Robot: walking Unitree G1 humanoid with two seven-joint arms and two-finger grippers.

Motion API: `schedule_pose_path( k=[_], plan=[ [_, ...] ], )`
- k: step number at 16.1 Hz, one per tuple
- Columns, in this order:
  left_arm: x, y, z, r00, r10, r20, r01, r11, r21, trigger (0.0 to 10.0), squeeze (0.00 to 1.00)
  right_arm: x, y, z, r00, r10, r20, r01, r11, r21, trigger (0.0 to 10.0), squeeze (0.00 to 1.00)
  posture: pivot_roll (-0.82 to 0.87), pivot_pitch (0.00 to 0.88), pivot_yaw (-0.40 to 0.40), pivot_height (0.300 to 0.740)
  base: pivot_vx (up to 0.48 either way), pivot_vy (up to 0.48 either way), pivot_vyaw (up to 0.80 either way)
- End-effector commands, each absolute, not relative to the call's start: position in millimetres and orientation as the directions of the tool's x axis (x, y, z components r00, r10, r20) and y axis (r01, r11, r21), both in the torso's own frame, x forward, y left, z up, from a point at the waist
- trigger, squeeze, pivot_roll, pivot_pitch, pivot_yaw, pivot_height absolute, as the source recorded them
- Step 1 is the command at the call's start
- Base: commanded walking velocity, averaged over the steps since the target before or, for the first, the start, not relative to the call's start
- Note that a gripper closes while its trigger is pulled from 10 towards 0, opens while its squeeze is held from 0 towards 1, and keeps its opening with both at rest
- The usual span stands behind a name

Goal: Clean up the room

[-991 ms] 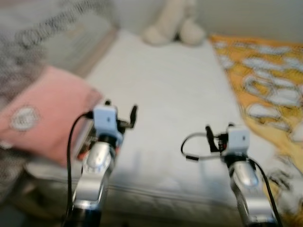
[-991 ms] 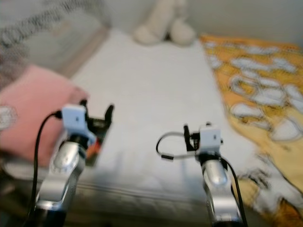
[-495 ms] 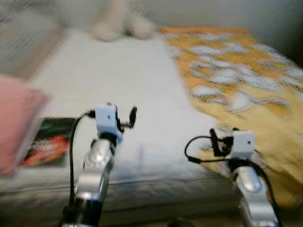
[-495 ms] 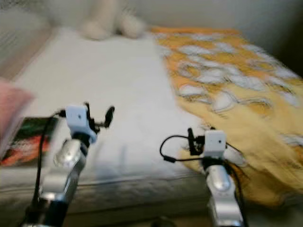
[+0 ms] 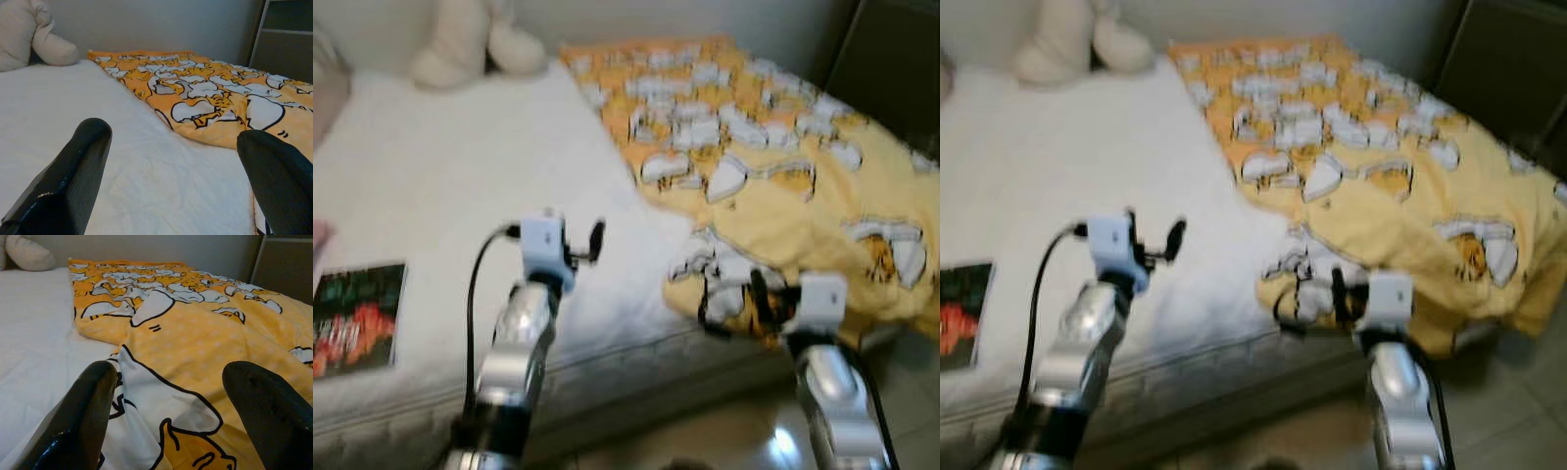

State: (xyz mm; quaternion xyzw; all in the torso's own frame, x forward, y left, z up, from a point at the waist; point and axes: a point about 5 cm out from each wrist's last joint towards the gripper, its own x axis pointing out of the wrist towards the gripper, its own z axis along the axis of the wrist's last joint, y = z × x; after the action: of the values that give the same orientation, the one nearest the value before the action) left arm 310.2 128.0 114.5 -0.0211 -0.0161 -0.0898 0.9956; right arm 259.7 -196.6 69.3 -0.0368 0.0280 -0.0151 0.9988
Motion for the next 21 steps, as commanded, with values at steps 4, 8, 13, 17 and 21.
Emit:
schedule_pose_path(
  k=[4,8,13,17,21],
  plan=[
    [312.7,131.5,115.1,0.986,-0.166,0.033,0.167,0.986,-0.023,10.0,0.00,261.2,-193.6,72.3,0.999,-0.021,-0.037,0.017,0.995,-0.098,10.0,0.00,-0.07,0.000,-0.012,0.710,0.000,0.000,-0.30],
    [312.4,127.9,117.6,0.979,-0.199,0.052,0.200,0.980,-0.012,10.0,0.00,264.4,-194.1,75.4,0.999,-0.018,-0.028,0.015,0.996,-0.086,10.0,0.02,-0.07,0.000,-0.015,0.710,0.000,0.000,-0.38],
    [312.4,125.0,116.8,0.976,-0.213,0.049,0.213,0.977,-0.011,10.0,0.00,265.2,-195.5,75.5,0.999,-0.032,-0.029,0.028,0.994,-0.103,10.0,0.14,-0.07,0.000,-0.013,0.734,0.000,0.000,-0.38],
    [312.7,123.5,115.9,0.975,-0.219,0.046,0.219,0.976,-0.007,10.0,0.00,265.4,-193.2,75.0,1.000,-0.014,-0.027,0.011,0.993,-0.118,10.0,0.15,-0.07,0.000,-0.009,0.734,0.000,0.000,-0.56],
    [314.1,123.8,115.4,0.975,-0.217,0.037,0.217,0.976,0.015,10.0,0.00,266.3,-193.7,74.9,1.000,-0.013,-0.029,0.009,0.991,-0.136,10.0,0.13,-0.07,0.000,-0.004,0.734,0.000,0.000,0.00]
  ],
)
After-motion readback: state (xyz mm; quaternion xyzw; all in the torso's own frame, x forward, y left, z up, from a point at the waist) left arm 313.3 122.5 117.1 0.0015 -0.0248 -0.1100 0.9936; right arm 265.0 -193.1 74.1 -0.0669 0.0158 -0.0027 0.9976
